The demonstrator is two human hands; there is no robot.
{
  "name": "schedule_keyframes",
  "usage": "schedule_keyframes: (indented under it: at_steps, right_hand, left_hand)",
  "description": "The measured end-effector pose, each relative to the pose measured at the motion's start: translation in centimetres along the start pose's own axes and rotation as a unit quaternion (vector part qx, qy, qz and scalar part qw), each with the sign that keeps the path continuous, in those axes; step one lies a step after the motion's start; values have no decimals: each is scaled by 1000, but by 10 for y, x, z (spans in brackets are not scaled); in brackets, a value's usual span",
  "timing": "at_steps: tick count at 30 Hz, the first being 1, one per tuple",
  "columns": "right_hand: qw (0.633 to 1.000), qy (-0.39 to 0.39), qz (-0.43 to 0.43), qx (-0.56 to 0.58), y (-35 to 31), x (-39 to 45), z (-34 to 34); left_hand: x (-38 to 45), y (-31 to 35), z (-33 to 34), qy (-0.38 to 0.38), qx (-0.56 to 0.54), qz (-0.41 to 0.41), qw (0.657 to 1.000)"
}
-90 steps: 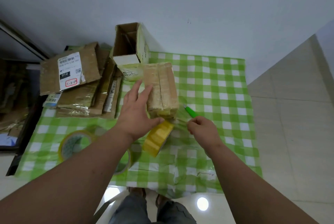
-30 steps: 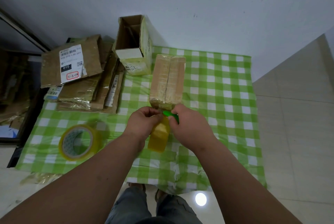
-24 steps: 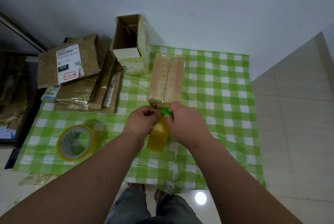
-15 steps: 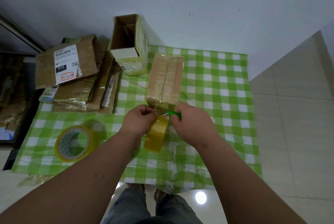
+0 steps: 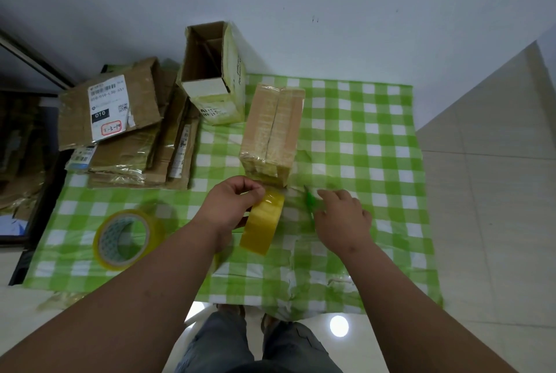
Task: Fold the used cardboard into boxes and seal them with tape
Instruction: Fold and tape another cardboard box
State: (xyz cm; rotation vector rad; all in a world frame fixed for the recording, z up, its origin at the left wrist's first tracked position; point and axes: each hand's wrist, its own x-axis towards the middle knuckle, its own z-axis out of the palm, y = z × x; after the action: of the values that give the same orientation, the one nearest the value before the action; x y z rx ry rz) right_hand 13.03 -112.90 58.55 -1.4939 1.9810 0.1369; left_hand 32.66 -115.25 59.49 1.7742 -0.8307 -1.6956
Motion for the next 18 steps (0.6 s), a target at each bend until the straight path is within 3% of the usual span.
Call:
schedule_keyframes:
  at_steps: [3,6,8,12,18]
  right_hand:
    - [962,20,12,271,-17,-3,-5]
    - [911,-21,-4,412,-38,-12,-10]
    - [901,-35,-21,431,-46,-16,-8]
    - [932,-5,-53,359,-53,-19,4]
    - [930,40,-54,361,-53,-14,9]
  left_hand:
    - [-1,-1,-1,1,-1,1,1000]
    - [-3,0,0,5,-1,4,1000]
    - [-4,2,1,5,0,7,1000]
    - [-6,5,0,12,18,11,1000]
    - [-7,5,-2,26,53,30,998]
